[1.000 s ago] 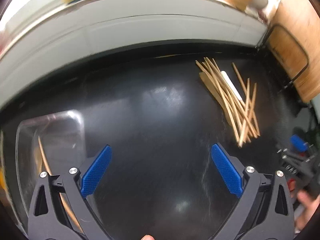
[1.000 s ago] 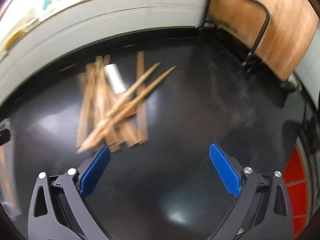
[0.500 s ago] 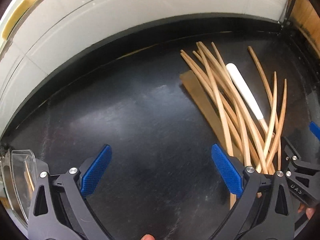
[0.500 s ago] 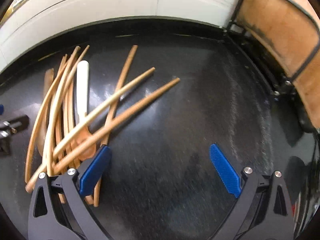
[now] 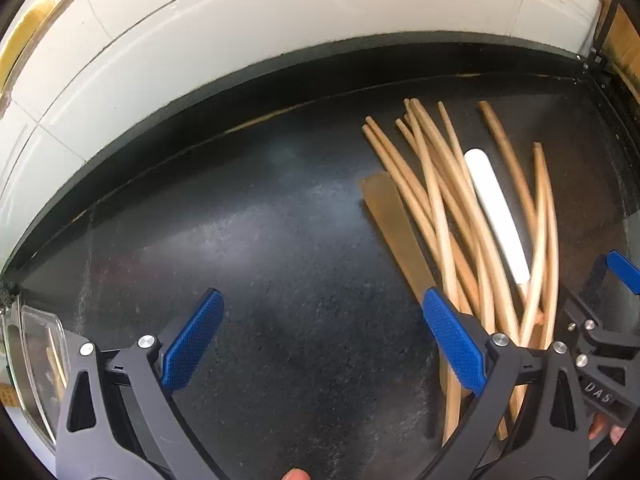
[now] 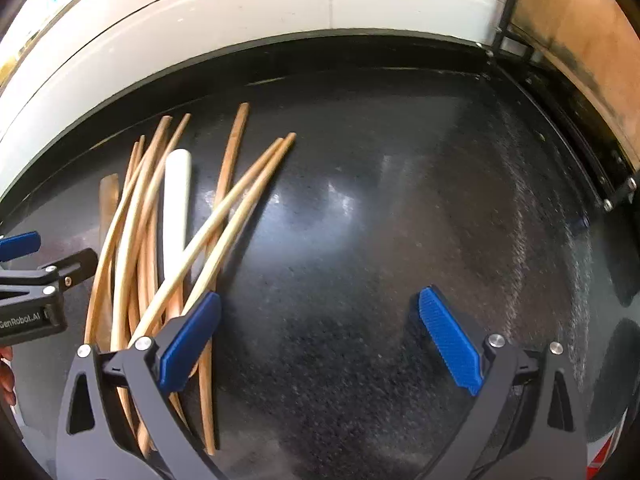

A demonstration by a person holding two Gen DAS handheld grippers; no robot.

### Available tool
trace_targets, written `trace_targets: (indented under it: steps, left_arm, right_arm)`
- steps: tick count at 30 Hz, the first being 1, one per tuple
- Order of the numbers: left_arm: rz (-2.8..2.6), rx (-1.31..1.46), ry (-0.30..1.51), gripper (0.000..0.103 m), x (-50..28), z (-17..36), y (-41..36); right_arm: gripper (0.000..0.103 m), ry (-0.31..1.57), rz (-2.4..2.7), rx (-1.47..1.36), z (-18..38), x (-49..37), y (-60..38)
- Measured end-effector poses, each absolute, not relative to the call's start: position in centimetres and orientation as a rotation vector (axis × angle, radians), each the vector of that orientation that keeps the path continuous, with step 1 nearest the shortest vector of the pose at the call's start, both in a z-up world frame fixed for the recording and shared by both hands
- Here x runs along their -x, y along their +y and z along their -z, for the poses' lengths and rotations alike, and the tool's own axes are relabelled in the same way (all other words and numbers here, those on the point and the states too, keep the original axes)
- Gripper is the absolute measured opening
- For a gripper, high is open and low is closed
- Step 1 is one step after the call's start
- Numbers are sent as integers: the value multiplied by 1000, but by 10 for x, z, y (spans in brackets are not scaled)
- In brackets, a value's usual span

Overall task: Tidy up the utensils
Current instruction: 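Move both open tools back to the utensil pile, then grasp the amber spatula with the left tool while the right tool grasps a chopstick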

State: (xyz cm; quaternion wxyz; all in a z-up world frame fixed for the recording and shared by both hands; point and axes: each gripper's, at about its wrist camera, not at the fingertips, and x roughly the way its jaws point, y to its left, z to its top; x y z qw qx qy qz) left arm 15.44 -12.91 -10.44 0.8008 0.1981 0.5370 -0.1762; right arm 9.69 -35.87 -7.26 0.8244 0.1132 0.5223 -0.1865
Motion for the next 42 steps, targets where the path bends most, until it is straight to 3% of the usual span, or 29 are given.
trace_targets:
  steps: [22,36,37,38,39,40,42]
  left_arm:
    - [374,-295,1202,98,-189,126,-129]
    - [256,-205,1128,98,-148,135,-113]
    - [266,-207,1107,91,-143,132,-114]
    - [287,-217,1066,58,-138,130,-117]
    - [390,-266,1015,36,-128,125,-130]
    - [400,-339,998,13,-119,121,-141]
    - [400,-314,1006,13,-117,120,-142]
  right_arm:
    - [96,1118,236,-114,77,-144,-356]
    - [97,1136,59,-11,77,-165,-354]
    - [93,1130,51,-8,78,-166,-352]
    - [68,1105,39,-4,75,-164,-348]
    - [6,1061,29,11,70,-161,-342]
    - [8,1058,56,35,71,-160,-337]
    - [8,1044,50,29,72,-157,-331]
